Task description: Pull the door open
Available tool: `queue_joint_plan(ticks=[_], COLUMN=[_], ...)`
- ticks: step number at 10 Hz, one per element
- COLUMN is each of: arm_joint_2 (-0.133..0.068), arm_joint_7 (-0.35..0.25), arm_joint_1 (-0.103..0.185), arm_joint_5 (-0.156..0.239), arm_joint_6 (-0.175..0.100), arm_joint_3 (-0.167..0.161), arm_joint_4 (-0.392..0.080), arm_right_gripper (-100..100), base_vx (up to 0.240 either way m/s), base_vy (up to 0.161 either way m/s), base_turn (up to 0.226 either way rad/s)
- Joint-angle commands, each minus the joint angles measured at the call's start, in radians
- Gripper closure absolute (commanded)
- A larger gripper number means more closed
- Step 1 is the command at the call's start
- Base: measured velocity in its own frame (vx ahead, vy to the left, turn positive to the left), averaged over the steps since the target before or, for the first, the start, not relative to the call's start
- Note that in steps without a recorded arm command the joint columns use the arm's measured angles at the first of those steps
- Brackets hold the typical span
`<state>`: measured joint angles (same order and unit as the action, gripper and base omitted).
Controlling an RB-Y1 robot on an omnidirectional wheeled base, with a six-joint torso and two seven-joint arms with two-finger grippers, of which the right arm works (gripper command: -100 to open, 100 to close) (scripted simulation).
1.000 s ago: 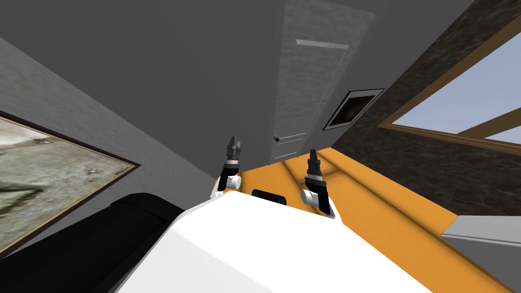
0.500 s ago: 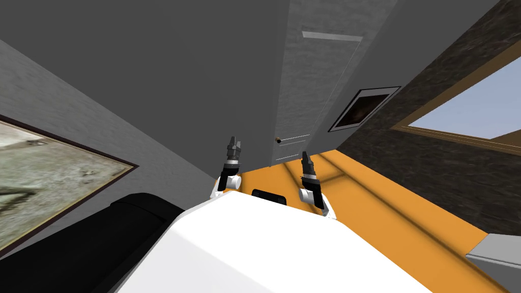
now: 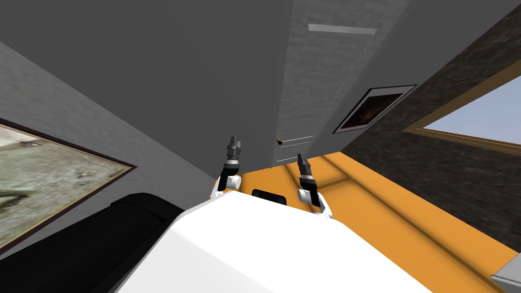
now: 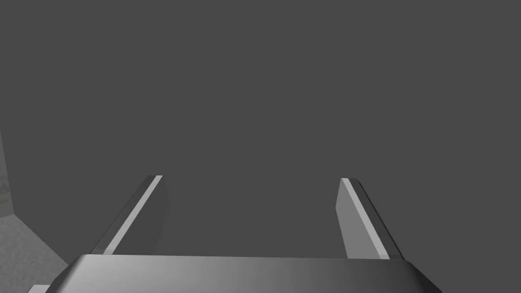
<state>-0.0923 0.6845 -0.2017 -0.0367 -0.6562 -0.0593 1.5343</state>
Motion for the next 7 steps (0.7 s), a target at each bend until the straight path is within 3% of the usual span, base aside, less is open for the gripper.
queue_joint_plan(ticks=[1,2,4,7], arm_joint_2=[-0.004,-0.004,-0.009,-0.011], arm_joint_7=[0.039,0.039,0.09,0.115], arm_joint_1=[0.025,0.025,0.051,0.064], arm_joint_5=[-0.01,-0.01,-0.025,-0.032], arm_joint_6=[-0.011,-0.011,-0.025,-0.033], arm_joint_3=[0.001,0.001,0.0,-0.001], arm_joint_4=[-0.05,-0.059,-0.126,-0.166], arm_right_gripper=[-100,-100,-100,-100], base_vx=[0.075,0.054,0.065,0.053], base_vy=[-0.017,-0.015,-0.015,-0.009], base_turn=[0.09,0.024,0.057,0.033])
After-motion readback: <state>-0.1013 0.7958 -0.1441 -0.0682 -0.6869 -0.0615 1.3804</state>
